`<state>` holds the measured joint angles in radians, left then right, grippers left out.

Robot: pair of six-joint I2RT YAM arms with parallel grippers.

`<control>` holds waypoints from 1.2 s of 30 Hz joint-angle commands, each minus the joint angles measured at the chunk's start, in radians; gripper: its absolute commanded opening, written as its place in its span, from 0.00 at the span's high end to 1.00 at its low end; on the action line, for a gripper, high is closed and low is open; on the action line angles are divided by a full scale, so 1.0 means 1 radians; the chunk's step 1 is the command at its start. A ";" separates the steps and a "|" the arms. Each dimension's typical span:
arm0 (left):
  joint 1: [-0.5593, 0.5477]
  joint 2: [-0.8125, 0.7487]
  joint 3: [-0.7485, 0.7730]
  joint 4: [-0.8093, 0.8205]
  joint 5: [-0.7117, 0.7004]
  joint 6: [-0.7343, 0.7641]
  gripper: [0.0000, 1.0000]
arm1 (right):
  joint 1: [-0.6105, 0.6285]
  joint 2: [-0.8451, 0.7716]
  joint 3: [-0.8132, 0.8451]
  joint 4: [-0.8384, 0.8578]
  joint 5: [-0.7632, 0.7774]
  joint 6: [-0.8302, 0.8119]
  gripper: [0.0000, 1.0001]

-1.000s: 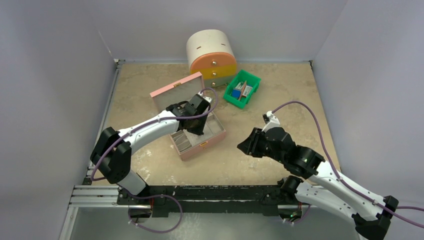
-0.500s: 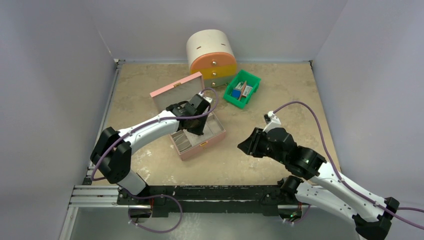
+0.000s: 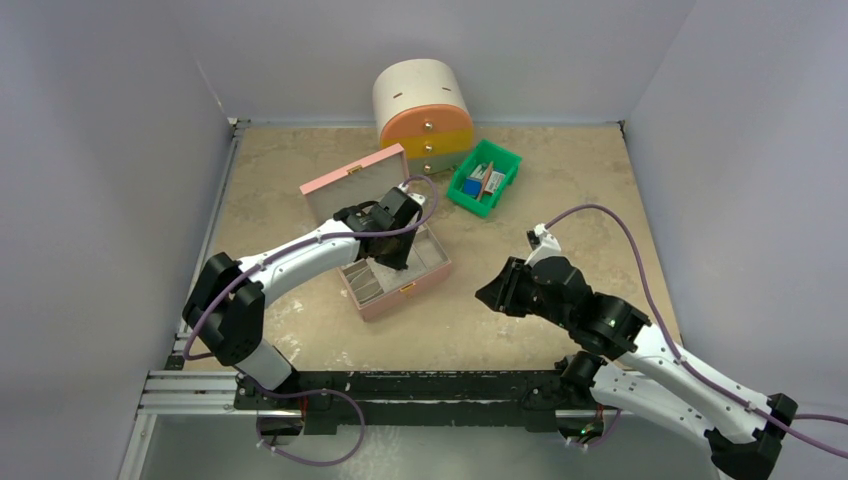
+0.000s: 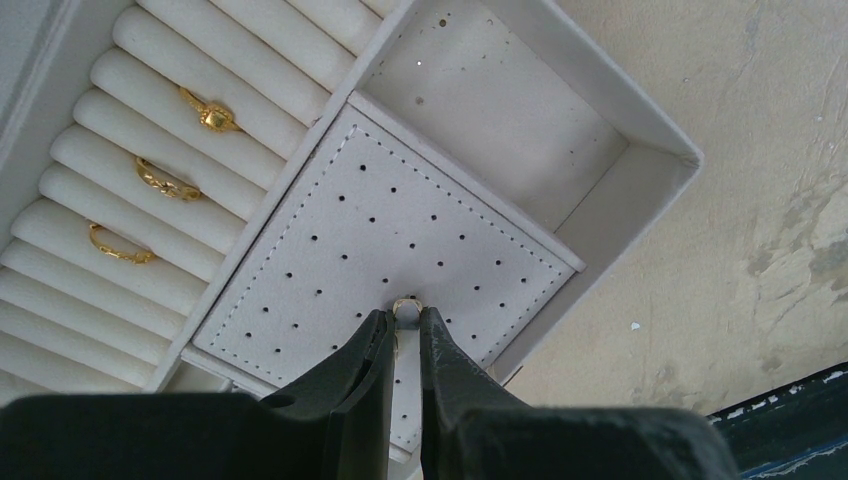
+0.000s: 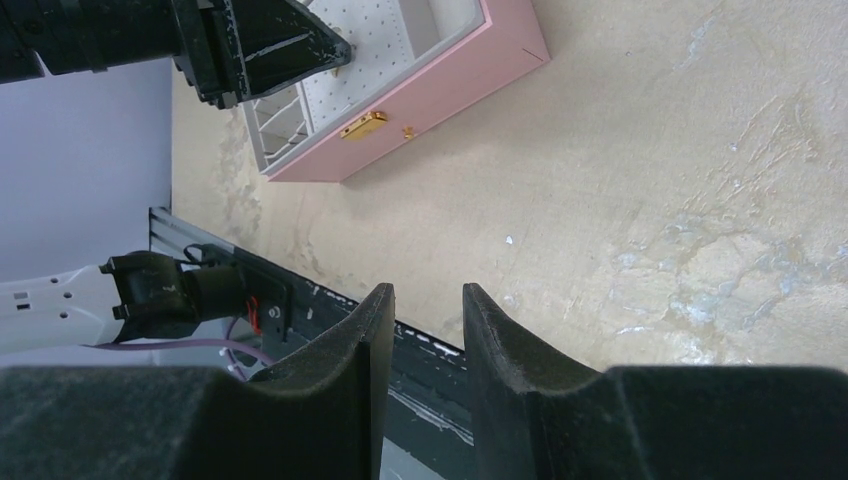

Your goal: Organize the mixed jewelry

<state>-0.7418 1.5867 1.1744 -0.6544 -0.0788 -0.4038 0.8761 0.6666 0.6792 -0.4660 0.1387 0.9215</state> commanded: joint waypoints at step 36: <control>-0.002 -0.041 0.016 0.030 0.041 0.014 1.00 | 0.000 0.025 0.019 0.037 -0.005 0.003 0.65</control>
<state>-0.7418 1.5856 1.1763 -0.6540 -0.0727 -0.4004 0.8761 0.6880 0.6781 -0.4652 0.1371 0.9226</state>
